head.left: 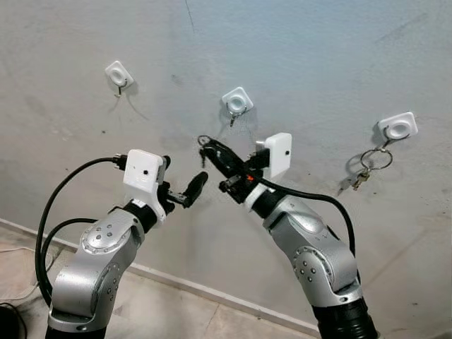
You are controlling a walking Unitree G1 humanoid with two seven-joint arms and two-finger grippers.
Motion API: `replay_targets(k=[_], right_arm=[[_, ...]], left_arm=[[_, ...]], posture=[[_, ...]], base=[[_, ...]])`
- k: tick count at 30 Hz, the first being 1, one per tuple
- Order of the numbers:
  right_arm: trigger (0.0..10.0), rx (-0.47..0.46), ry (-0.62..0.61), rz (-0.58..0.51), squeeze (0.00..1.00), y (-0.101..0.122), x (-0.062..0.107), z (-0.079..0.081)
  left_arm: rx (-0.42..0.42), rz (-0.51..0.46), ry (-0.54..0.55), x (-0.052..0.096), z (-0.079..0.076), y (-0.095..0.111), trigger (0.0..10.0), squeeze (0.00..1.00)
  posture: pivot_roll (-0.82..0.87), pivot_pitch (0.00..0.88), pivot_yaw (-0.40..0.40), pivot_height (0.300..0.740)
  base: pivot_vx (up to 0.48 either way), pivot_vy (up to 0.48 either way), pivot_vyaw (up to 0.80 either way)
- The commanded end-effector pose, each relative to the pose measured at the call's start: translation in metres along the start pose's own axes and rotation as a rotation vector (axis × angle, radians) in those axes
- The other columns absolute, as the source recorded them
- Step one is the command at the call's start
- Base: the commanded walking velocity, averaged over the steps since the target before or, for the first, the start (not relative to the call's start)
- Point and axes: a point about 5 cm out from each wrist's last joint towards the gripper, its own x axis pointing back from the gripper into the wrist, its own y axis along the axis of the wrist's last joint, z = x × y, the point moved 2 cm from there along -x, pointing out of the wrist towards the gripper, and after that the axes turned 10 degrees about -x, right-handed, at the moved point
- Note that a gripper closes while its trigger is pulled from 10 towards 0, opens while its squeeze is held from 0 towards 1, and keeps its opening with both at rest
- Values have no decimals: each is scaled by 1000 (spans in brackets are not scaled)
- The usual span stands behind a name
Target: Hang keys on a hook
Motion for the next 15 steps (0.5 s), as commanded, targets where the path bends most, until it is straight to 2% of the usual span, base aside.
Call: replay_targets(k=[1,15], right_arm=[[10000,2,-5,-45,0,12,-3,1],[10000,-12,-138,-88,0,15,-11,-14]], left_arm=[[-1,-5,-23,-2,-3,2,10000,0],[-3,-19,-31,-3,-4,8,10000,0]], posture=[[231,0,-12,740],[237,0,-16,740]], base=[[0,0,0],[0,0,0]])
